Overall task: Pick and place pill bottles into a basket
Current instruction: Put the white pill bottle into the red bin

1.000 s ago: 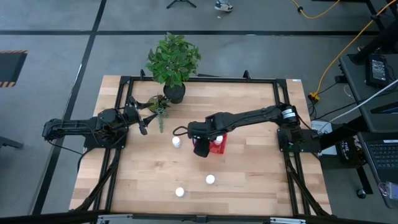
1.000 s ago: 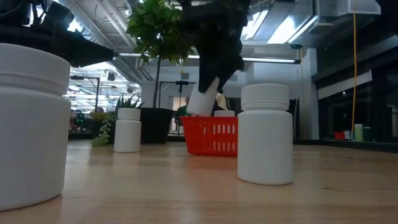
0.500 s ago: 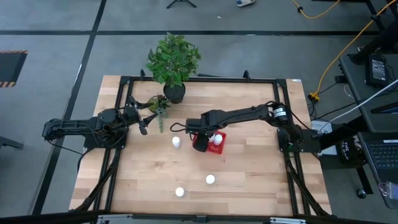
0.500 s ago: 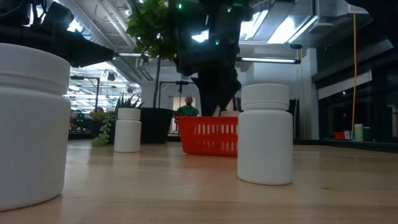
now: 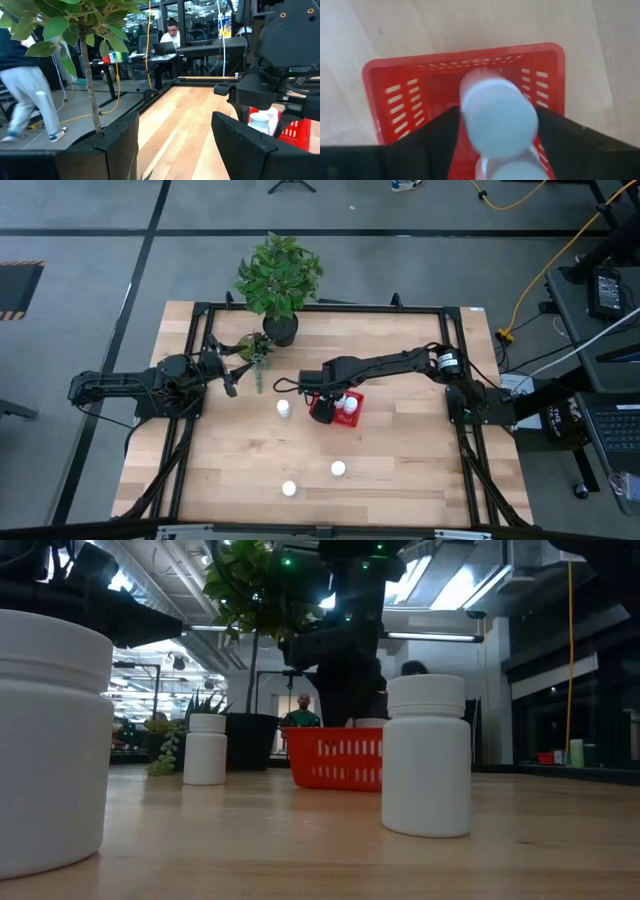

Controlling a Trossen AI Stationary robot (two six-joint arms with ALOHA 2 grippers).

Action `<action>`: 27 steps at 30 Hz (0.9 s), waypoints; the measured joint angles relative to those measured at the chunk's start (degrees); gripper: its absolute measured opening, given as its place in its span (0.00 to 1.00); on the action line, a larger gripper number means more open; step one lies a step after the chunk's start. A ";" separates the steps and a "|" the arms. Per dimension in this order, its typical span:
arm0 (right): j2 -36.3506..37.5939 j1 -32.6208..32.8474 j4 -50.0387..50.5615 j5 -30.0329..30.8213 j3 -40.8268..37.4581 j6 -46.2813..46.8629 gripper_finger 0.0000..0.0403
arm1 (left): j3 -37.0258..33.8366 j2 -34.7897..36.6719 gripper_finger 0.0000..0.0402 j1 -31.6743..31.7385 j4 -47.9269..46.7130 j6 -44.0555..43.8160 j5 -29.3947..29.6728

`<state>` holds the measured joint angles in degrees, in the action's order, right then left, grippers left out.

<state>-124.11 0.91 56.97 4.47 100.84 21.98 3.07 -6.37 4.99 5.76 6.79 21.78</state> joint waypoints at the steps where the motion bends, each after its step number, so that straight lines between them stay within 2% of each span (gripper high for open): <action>1: 0.00 0.02 -0.10 -0.02 0.00 0.00 0.69 | 0.00 0.00 0.61 0.00 0.00 0.00 -0.02; 5: 0.00 -0.13 -0.51 -0.02 0.50 -1.09 0.79 | 0.00 0.00 0.61 -0.02 0.02 0.00 -0.01; 8: 0.00 -0.13 -0.40 0.77 2.68 -1.39 0.81 | 0.00 0.00 0.61 -0.02 0.01 -0.01 0.00; 12: 0.02 -0.11 2.59 2.44 9.36 -1.88 0.82 | 0.00 0.00 0.61 -0.02 0.01 0.00 0.00; 17: 0.02 1.28 15.08 3.10 19.89 -1.37 0.82 | 0.00 0.00 0.61 -0.01 0.02 0.00 0.00; 23: 0.11 10.67 32.77 3.64 30.80 -4.21 0.82 | 0.00 0.00 0.61 -0.02 0.02 0.00 0.00; 27: 1.19 19.96 32.41 4.07 33.20 -5.31 0.82 | 0.00 0.00 0.61 -0.02 0.01 -0.01 0.00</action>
<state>-122.92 20.86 89.38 8.54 134.04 16.67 3.07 -6.37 4.97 5.77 6.78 21.78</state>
